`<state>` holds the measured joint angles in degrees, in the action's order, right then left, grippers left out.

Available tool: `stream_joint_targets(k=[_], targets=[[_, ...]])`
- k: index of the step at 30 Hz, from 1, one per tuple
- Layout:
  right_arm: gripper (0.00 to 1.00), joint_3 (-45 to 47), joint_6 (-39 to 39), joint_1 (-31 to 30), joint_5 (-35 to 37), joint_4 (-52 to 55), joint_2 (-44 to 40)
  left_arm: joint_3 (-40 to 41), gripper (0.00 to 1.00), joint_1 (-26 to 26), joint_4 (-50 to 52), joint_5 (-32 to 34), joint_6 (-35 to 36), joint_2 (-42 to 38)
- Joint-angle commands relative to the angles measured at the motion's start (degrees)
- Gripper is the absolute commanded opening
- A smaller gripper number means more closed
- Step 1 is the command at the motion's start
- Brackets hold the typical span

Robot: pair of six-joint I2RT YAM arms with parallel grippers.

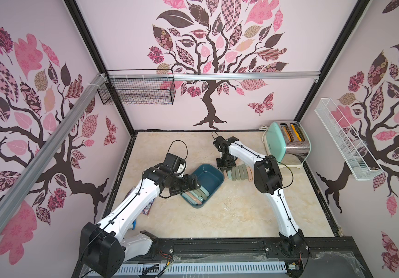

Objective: Take the fruit knife out of the storage box
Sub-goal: Place the fruit knife at the center of the board, then pick up the fruit knife from the storage box.

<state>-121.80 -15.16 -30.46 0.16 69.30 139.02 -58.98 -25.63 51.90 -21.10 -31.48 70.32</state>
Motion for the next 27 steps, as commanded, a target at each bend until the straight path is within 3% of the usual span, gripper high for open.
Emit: stream_joint_targets(k=[1,5,18,27], targets=[[0.27,-0.31,0.65,0.40,1.42,1.37,-2.60,0.54,0.98,0.23,-1.16,-0.43,0.45,-0.53],[0.34,-2.22,0.92,0.40,1.45,2.23,-3.47,0.66,0.98,0.23,-1.48,-0.61,0.30,-0.24],[0.35,-6.32,1.10,-0.18,0.56,4.51,-8.83,-0.47,0.98,0.23,-1.72,0.67,0.38,0.50],[0.34,2.10,3.44,-8.64,-0.01,-0.40,-14.26,0.65,0.98,0.23,1.20,3.69,0.12,-4.29]])
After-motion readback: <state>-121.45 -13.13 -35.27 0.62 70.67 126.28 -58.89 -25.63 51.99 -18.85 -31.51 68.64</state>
